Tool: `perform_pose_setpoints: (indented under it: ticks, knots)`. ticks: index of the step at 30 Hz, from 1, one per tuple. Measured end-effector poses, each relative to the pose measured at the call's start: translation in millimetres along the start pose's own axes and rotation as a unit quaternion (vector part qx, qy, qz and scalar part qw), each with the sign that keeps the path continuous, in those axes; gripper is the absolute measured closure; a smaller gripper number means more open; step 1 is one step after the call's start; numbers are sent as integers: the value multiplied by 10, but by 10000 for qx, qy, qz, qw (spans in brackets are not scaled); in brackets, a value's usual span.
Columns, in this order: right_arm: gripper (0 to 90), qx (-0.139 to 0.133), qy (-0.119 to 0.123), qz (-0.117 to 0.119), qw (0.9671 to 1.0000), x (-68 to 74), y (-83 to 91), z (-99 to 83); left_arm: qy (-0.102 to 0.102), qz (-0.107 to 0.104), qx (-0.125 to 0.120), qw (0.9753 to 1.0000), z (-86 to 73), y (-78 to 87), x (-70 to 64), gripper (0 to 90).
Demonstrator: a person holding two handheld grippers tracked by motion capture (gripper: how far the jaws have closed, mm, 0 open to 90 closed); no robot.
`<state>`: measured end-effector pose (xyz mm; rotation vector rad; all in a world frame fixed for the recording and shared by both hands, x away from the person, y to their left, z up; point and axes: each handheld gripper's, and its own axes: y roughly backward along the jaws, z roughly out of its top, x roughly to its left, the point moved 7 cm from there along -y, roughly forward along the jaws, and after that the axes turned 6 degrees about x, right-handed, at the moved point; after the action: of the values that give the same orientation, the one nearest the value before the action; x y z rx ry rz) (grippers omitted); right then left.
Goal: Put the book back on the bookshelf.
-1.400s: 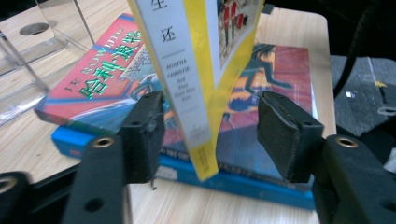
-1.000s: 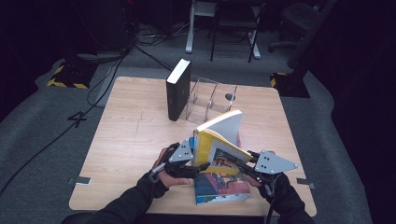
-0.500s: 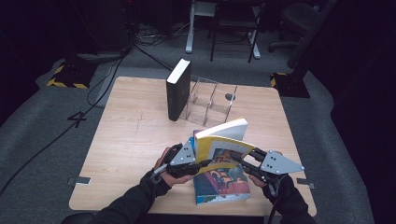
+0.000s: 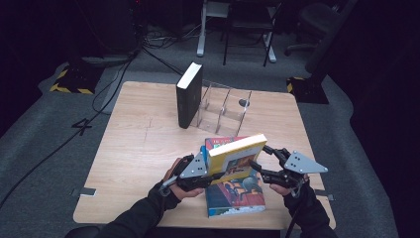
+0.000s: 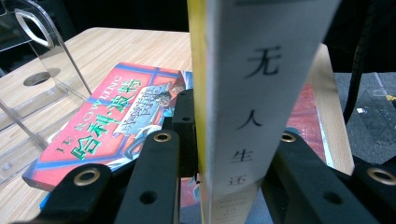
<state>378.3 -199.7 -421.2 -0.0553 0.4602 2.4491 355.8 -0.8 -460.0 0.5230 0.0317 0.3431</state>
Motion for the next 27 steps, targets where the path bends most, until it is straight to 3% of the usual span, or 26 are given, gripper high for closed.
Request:
perform_pose_setpoints:
  ticks: [1,3,4,6,11,13,16,21,27]
  knots:
    - [387,61,-2,171,9998,34,-50,-33,54,-45,-28,10000,-4,1,0,740]
    - [401,98,-32,227,9997,53,-65,-46,38,-41,-25,10000,-4,1,-5,739]
    - [427,154,-13,411,9990,117,-115,-75,22,-47,-45,10000,-1,0,-9,731]
    - [452,227,36,496,9985,168,-151,-95,56,-86,-116,9999,18,0,-30,699]
    - [470,236,40,489,9985,186,-160,-101,-13,-8,-174,9998,94,33,-15,648]
    - [481,248,98,471,9985,186,-147,-100,46,-98,-329,9994,177,96,2,638]
    - [481,245,123,463,9986,192,-149,-94,88,-62,-478,9988,283,160,28,633]
    - [481,268,128,447,9986,194,-155,-91,27,87,-524,9986,432,165,52,603]
    - [479,258,135,447,9986,191,-156,-91,-7,-6,-814,9967,690,271,93,614]
